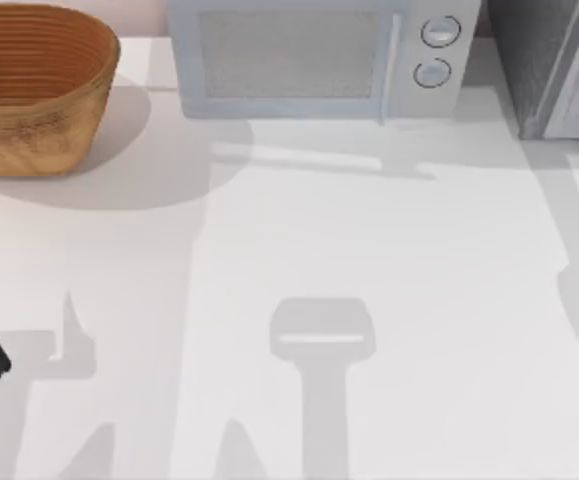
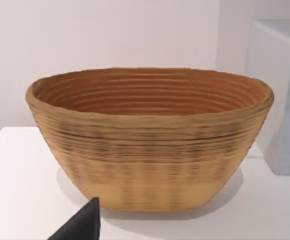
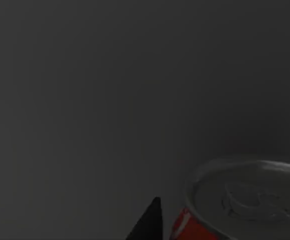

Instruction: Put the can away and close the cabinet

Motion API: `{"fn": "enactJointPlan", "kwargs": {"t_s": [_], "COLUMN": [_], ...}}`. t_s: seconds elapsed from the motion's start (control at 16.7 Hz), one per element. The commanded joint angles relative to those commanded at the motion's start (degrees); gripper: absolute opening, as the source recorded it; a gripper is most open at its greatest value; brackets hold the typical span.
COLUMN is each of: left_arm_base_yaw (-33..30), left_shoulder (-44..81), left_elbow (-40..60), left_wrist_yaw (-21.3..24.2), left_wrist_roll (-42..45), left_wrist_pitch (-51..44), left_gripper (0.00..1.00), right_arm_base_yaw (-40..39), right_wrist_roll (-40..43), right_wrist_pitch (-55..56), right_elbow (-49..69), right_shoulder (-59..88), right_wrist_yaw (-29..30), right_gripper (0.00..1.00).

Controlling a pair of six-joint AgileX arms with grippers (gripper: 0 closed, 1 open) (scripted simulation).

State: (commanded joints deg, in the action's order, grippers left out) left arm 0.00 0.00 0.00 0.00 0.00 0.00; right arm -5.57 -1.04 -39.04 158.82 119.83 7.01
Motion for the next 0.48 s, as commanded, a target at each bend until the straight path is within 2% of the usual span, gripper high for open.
{"fn": "enactJointPlan", "kwargs": {"t_s": [0.12,0.48], "left_arm_base_yaw": [0.0,0.0], "left_shoulder": [0.0,0.0], "left_elbow": [0.0,0.0], "left_wrist_yaw": [0.0,0.0], "left_wrist_roll": [0.0,0.0], "left_wrist_pitch": [0.0,0.0], "left_gripper": [1.0,1.0], "right_arm_base_yaw": [0.0,0.0], "right_wrist_roll": [0.0,0.0], "right_wrist_pitch": [0.0,0.0], "right_elbow": [0.0,0.0], "right_shoulder": [0.0,0.0], "right_wrist_yaw": [0.0,0.0], "right_gripper": [0.98,1.0]}}
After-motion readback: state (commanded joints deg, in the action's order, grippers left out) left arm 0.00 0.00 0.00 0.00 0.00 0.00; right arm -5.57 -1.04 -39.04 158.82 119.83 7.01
